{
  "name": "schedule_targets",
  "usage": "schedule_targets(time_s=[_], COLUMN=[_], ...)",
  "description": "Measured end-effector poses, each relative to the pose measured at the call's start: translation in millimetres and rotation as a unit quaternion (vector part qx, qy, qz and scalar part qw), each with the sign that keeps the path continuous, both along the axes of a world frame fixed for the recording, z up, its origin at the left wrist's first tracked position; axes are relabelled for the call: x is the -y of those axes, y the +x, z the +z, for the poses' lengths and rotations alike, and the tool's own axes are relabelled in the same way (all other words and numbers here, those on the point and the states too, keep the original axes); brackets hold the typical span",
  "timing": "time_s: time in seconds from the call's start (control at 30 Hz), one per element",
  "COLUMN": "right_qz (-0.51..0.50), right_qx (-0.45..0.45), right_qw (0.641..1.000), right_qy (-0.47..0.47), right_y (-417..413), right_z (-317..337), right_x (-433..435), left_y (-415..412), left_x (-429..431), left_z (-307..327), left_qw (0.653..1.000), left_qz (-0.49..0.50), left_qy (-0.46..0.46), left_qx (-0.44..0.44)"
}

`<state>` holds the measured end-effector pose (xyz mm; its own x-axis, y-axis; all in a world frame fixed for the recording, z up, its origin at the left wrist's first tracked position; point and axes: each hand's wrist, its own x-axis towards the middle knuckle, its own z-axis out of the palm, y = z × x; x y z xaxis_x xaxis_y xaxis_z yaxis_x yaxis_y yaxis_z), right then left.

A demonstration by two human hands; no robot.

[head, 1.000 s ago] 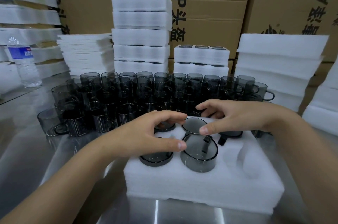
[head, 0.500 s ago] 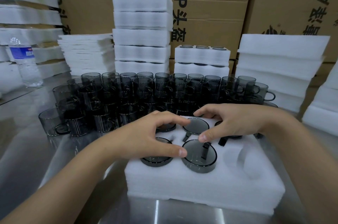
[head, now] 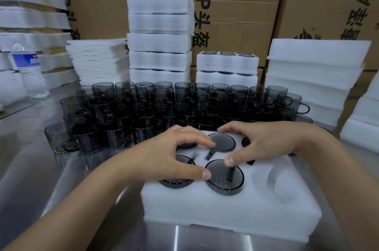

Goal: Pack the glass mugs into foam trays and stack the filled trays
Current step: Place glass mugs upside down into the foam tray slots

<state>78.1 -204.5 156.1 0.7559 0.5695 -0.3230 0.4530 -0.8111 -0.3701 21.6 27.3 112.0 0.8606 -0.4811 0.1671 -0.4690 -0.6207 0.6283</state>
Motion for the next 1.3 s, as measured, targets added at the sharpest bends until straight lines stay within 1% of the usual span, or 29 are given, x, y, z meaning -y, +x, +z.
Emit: schedule_targets(time_s=[0.13,0.2,0.23,0.27,0.3,0.33,0.37,0.4,0.43,0.5,0.57,0.6,0.67,0.73,0.8,0.97,1.07,1.17,1.23,1.3], right_qz=[0.026,0.027,0.027,0.028,0.029,0.031,0.030,0.029,0.028,0.028,0.030,0.029,0.030,0.031,0.031,0.027,0.030,0.038,0.057,0.055], right_qx=[-0.026,-0.026,-0.025,-0.024,-0.023,-0.024,-0.026,-0.026,-0.026,-0.026,-0.027,-0.027,-0.024,-0.021,-0.021,-0.027,-0.029,-0.024,-0.020,-0.035], right_qw=[0.999,0.998,0.999,0.999,0.999,0.999,0.999,0.999,0.999,0.999,0.999,0.999,0.999,0.999,0.999,0.999,0.999,0.998,0.997,0.996], right_qy=[-0.038,-0.040,-0.039,-0.037,-0.037,-0.036,-0.035,-0.033,-0.032,-0.030,-0.031,-0.032,-0.033,-0.036,-0.036,-0.034,-0.035,-0.044,-0.044,-0.058], right_y=[-3,-5,-6,-6,-6,-7,-7,-8,-8,-8,-8,-8,-8,-8,-8,-9,-8,-7,-7,-10], right_z=[2,3,3,3,3,3,3,3,2,3,3,3,2,2,3,2,3,3,1,6], right_x=[1,0,0,0,0,0,0,0,0,0,0,0,0,0,-1,0,0,2,2,2], left_y=[0,0,0,3,7,11,15,18,21,22,22,22,23,23,23,21,19,17,15,15], left_x=[-1,1,2,2,-1,-7,-15,-24,-32,-42,-44,-43,-42,-41,-41,-37,-37,-35,-32,-30], left_z=[0,-1,-2,-2,-2,-1,0,1,2,0,-4,-6,-9,-10,-9,-8,-5,-2,-1,1], left_qw=[1.000,0.998,0.993,0.981,0.963,0.942,0.925,0.913,0.908,0.901,0.896,0.892,0.882,0.874,0.871,0.885,0.882,0.881,0.886,0.893], left_qz=[-0.008,0.001,0.024,0.070,0.134,0.203,0.268,0.322,0.364,0.412,0.420,0.422,0.431,0.440,0.446,0.430,0.437,0.443,0.434,0.418], left_qy=[-0.014,-0.058,-0.105,-0.162,-0.205,-0.220,-0.204,-0.169,-0.121,-0.005,0.091,0.122,0.162,0.181,0.177,0.144,0.127,0.096,0.067,0.038], left_qx=[0.013,0.026,0.048,0.078,0.109,0.149,0.177,0.183,0.169,0.132,0.112,0.107,0.102,0.100,0.105,0.107,0.118,0.134,0.147,0.161])
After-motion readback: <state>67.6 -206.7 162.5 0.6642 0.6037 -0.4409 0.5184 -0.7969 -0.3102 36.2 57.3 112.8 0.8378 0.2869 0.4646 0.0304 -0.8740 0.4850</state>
